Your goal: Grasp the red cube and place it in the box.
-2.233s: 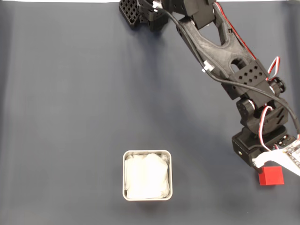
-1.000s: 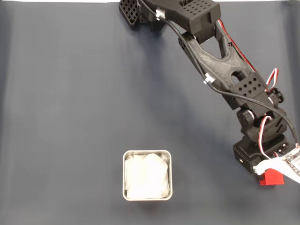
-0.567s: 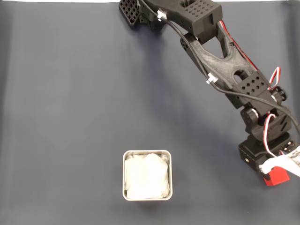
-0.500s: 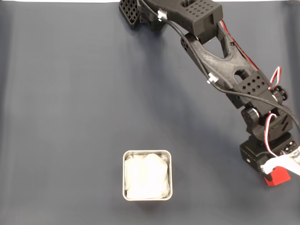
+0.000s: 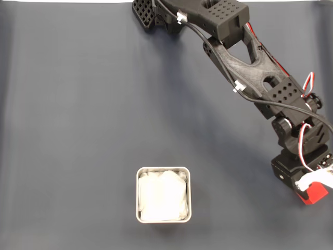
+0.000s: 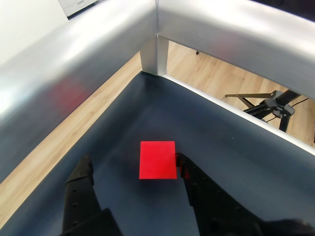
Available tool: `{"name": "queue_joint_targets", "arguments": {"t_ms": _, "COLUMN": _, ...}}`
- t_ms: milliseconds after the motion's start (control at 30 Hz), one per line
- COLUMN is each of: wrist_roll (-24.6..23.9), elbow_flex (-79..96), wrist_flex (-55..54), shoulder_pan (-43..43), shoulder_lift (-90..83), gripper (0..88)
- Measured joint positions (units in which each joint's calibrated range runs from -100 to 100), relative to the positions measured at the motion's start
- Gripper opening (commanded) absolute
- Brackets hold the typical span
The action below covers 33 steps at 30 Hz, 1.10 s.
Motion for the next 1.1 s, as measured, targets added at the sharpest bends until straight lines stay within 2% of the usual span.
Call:
{"name": "queue_joint_targets", "arguments": {"t_ms": 133, "wrist_roll": 0.0, "elbow_flex": 0.0, "wrist_flex": 0.0, "shoulder_pan": -0.1, "shoulder_lift": 0.0, "gripper": 36.0}}
{"name": "queue_joint_targets", "arguments": {"t_ms": 467, "wrist_roll": 0.0, "elbow_flex": 0.0, "wrist_flex": 0.0, "shoulder_pan": -0.2, "shoulder_lift": 0.0, "gripper": 22.8}}
{"name": "queue_joint_targets", "arguments": {"t_ms": 767, "wrist_roll": 0.0, "elbow_flex": 0.0, "wrist_flex": 0.9, "shoulder_pan": -0.2, "shoulder_lift": 0.0, "gripper": 22.4}}
{"name": "queue_joint_targets", "arguments": {"t_ms": 933, "wrist_roll": 0.4, "elbow_flex": 0.0, "wrist_flex": 1.1, "shoulder_pan": -0.2, "shoulder_lift": 0.0, "gripper": 25.0}}
{"name": "queue_joint_targets", "arguments": {"t_ms": 1100, "wrist_roll": 0.8, "elbow_flex": 0.5, "wrist_flex": 1.4, "shoulder_pan": -0.2, "shoulder_lift": 0.0, "gripper": 23.0}}
